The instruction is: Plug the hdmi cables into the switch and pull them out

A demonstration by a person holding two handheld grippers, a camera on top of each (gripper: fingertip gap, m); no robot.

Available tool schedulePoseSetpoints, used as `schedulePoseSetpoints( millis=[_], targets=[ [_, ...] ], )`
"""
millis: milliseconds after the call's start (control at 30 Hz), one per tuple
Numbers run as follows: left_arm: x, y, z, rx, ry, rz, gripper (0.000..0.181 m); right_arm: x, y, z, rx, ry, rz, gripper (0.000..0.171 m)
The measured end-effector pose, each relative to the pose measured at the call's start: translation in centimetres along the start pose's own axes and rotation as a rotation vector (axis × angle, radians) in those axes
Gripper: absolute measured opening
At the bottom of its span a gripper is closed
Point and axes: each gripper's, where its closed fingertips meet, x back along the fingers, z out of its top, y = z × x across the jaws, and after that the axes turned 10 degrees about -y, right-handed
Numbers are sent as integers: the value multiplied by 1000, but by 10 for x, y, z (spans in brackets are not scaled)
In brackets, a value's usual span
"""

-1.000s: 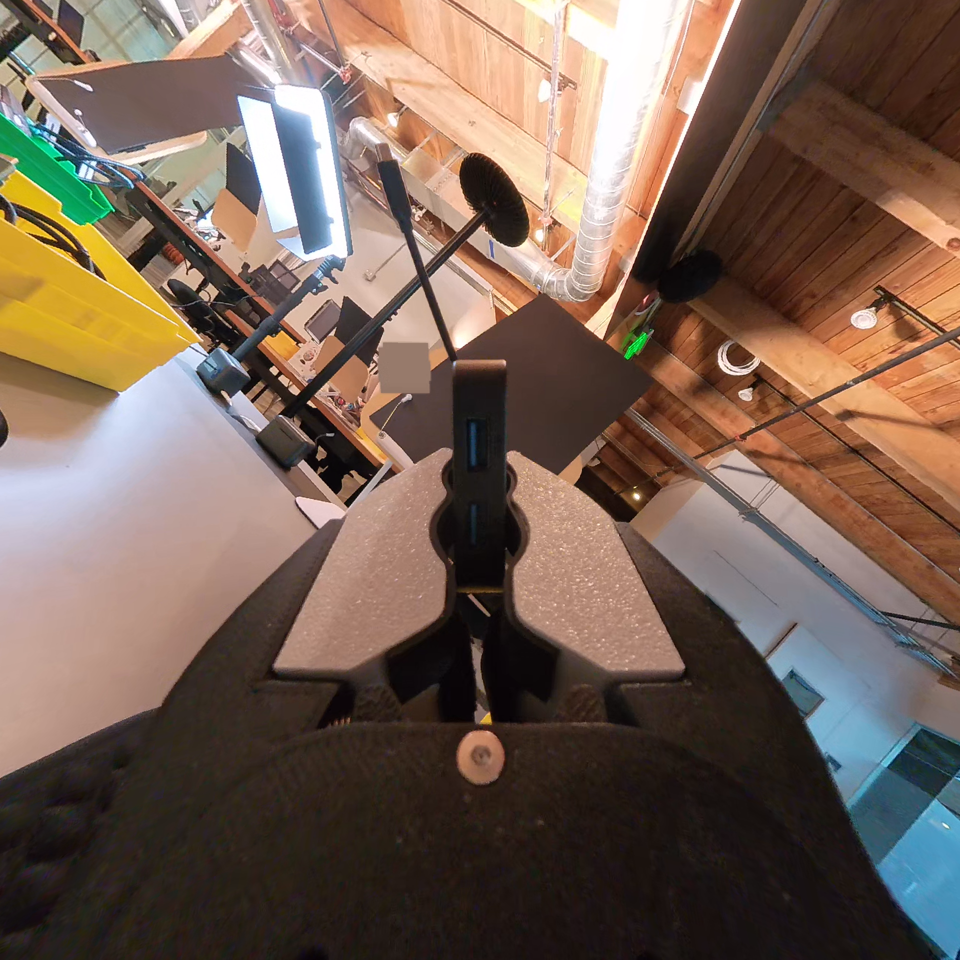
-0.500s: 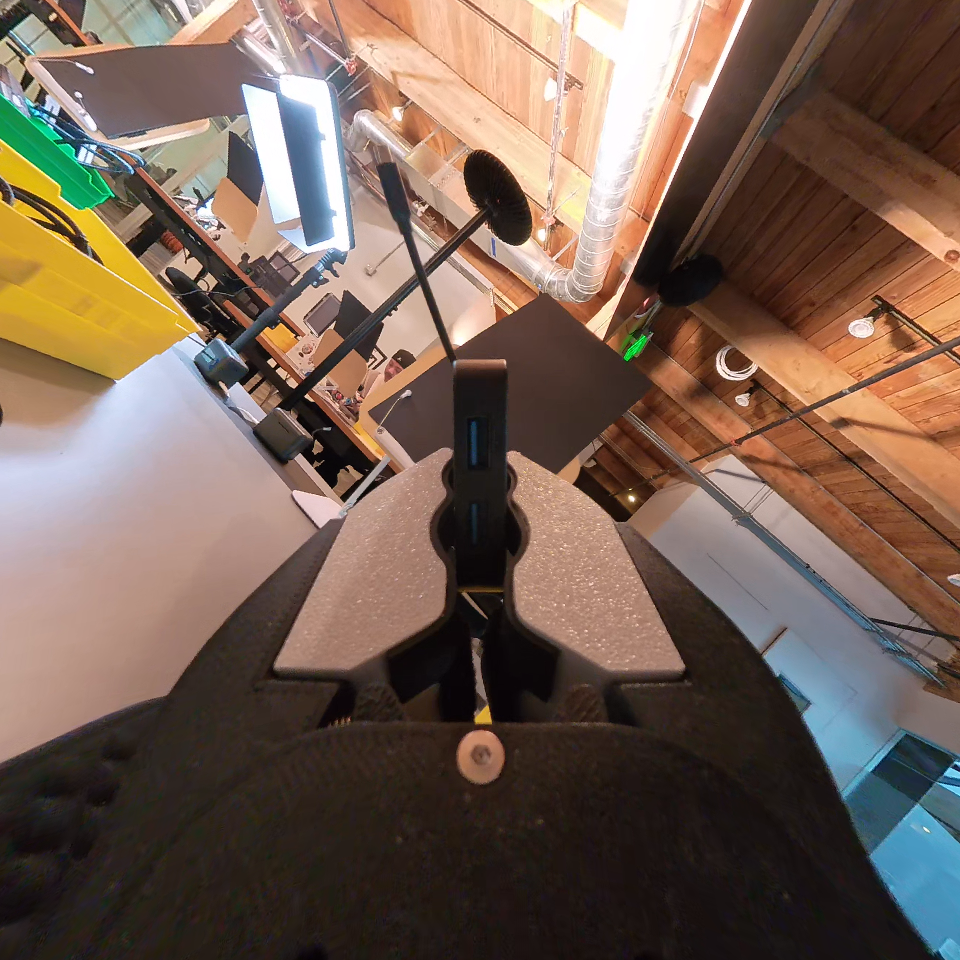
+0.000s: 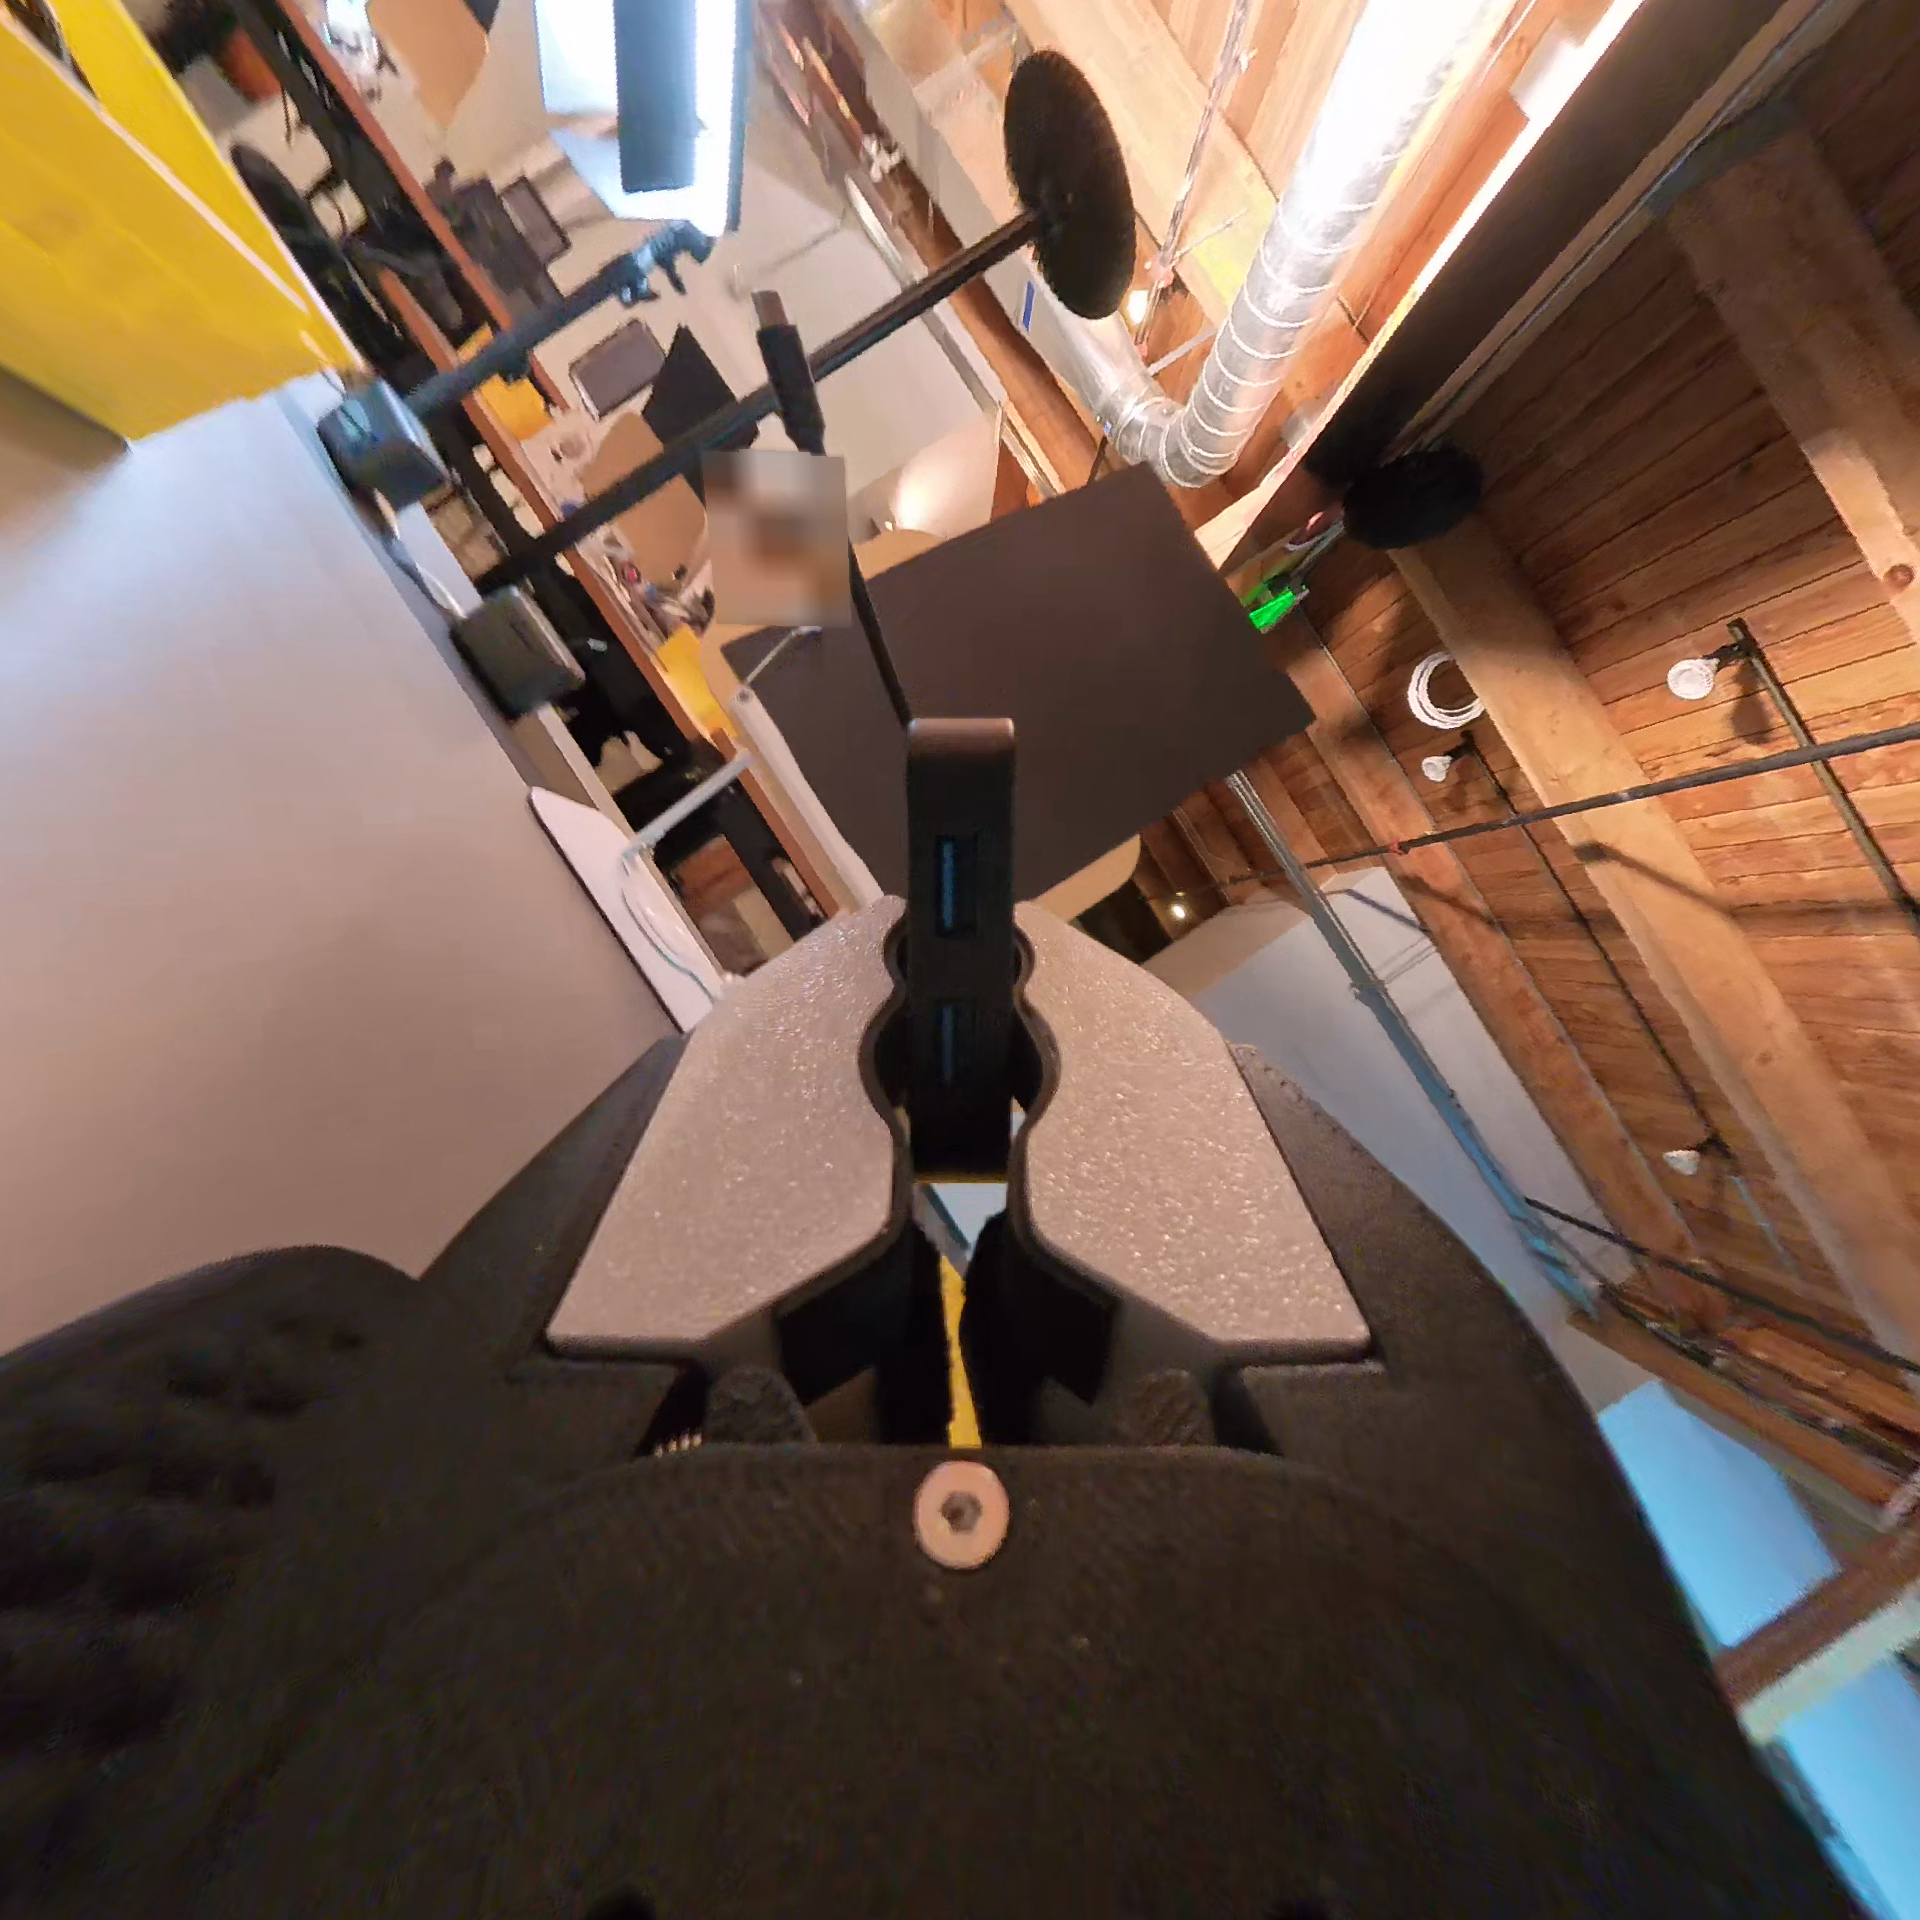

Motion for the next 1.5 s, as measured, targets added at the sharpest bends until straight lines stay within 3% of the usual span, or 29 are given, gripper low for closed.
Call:
schedulePoseSetpoints(
  millis=[100, 200, 333, 600, 733, 1000, 1500],
  targets=[
    [28, 44, 63, 4, 136, -198, 13, -4, -13, -4, 115, -47, -14, 14],
    [36, 108, 99, -39, 177, -377, 13, -8, -28, -9, 239, -86, -10, 14],
    [28, 148, 123, -19, 203, -428, 15, -13, -46, -13, 337, -112, 12, 14],
    [43, 162, 147, 156, 284, -575, 14, -29, -98, 8, 537, -127, 16, 14],
    [41, 162, 149, 145, 262, -535, 14, -33, -117, 29, 531, -109, 54, 14],
    [46, 150, 155, 40, 329, -353, 13, -33, -131, 30, 391, -81, 203, 14],
    [52, 159, 155, -24, 340, -369, 13, -27, -126, 32, 441, -46, 153, 13]
  ],
)
